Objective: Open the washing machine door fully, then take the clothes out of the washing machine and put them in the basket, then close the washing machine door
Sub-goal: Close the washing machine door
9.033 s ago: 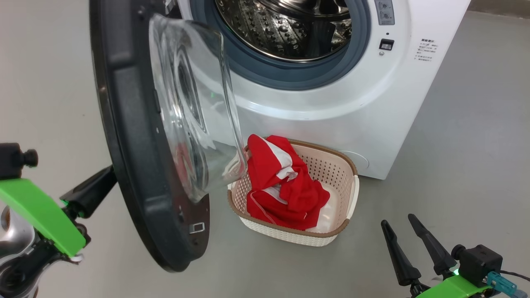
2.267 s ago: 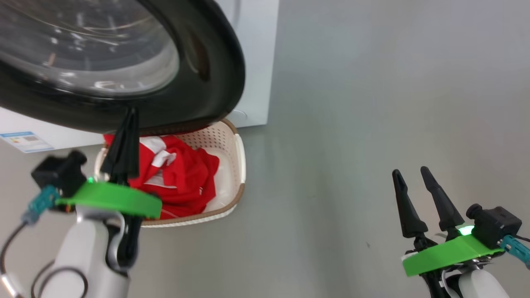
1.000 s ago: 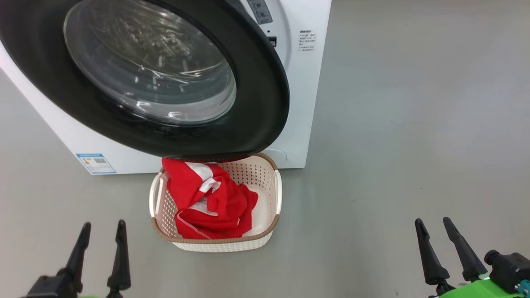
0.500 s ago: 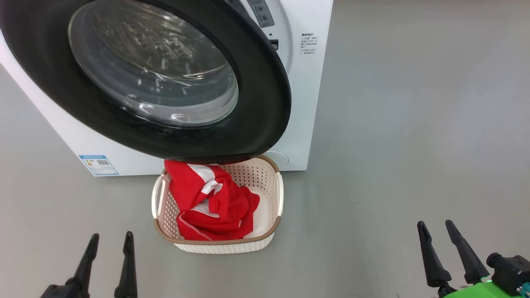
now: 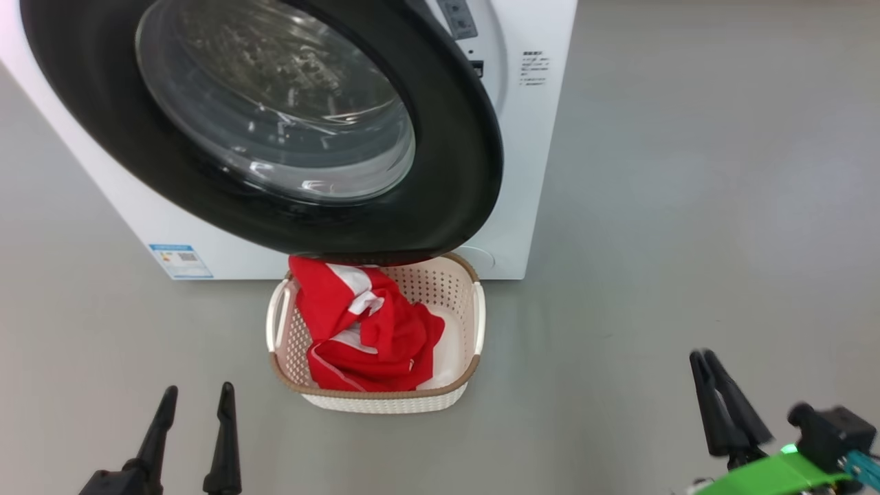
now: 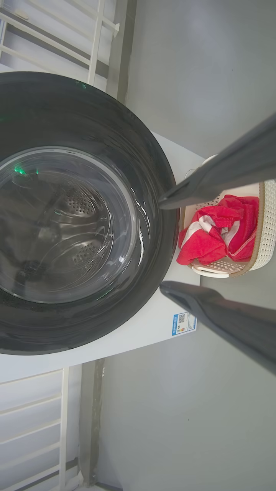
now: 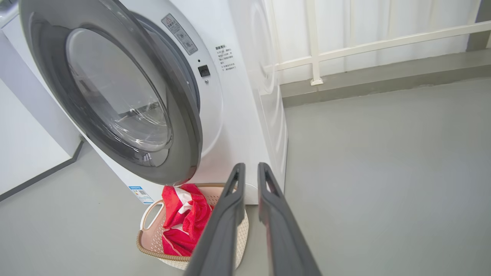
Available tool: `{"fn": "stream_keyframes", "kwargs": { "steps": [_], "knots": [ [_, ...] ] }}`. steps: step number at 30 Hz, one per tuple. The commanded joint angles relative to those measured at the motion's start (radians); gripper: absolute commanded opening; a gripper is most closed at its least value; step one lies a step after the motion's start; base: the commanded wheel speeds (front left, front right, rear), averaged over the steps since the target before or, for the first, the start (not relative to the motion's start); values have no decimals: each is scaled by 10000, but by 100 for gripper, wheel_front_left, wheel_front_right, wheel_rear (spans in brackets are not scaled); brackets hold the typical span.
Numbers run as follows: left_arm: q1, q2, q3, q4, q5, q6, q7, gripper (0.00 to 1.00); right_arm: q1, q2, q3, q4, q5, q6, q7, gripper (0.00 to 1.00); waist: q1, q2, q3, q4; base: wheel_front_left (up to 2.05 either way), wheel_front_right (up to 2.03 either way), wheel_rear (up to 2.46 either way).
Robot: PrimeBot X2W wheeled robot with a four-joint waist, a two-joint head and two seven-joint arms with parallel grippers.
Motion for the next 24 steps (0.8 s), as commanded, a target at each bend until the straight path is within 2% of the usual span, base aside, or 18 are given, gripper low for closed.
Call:
{"fn": "stream_keyframes", "kwargs": {
  "steps": [1, 9, 24],
  "knots": [
    [-306, 86, 226, -301, -53, 126, -80, 100, -543, -74, 335, -248, 2, 65, -65, 0, 0, 0, 86, 141, 0, 0, 0],
    [-465, 86, -248, -354, -362, 399, -80, 100, -1968, -247, 1182, -191, 81, 65, -65, 0, 0, 0, 412, 751, 0, 0, 0],
    [-1401, 86, -1601, -586, -1241, 992, -80, 100, -4725, -584, 1682, 129, 147, 65, -65, 0, 0, 0, 2039, 1870, 0, 0, 0]
  ]
}}
